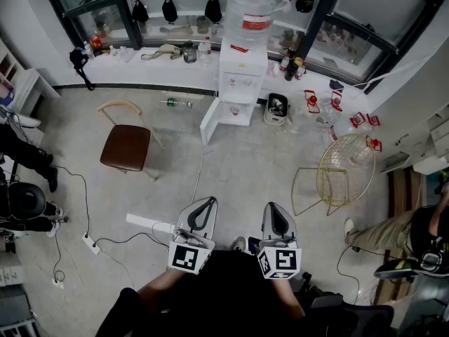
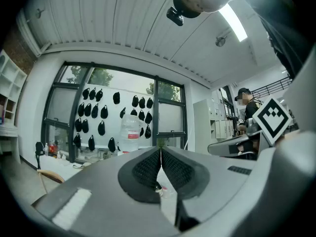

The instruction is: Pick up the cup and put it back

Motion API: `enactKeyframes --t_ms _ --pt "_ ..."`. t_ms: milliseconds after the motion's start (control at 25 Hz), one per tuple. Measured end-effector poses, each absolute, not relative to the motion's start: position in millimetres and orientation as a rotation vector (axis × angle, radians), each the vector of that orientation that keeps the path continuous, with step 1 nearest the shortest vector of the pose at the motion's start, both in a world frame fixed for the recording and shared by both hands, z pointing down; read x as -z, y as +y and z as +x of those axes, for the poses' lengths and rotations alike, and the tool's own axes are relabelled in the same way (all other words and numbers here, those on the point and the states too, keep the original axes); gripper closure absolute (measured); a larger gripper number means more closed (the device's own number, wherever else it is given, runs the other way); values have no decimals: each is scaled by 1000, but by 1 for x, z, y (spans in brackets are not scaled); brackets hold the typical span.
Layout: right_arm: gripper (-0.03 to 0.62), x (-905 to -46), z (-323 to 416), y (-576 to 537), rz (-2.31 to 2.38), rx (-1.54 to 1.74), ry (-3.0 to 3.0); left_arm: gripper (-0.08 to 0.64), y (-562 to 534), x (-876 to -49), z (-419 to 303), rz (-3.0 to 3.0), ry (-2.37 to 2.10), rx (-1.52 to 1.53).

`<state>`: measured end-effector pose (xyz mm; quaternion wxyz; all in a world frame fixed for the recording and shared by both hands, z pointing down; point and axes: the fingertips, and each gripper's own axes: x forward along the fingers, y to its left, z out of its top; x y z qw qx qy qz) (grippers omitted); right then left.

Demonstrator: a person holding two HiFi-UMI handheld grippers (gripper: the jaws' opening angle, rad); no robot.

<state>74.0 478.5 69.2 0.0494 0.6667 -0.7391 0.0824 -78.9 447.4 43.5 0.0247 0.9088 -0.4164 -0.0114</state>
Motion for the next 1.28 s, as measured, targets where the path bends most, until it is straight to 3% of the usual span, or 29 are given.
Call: enactKeyframes --t_ms 560,680,720,1280 --pt "597 -61 71 477 2063 -222 -2275 552 448 -42 -84 2810 -1294 43" --pt "454 -69 66 474 2042 -265 -2282 552 448 -43 -87 2808 -1295 49" --pt "443 -70 64 473 2037 -268 -2278 552 447 -44 -89 2806 -1295 52" --pt "430 -74 25 455 2064 -271 -2227 552 432 -54 -135 2780 -1267 34"
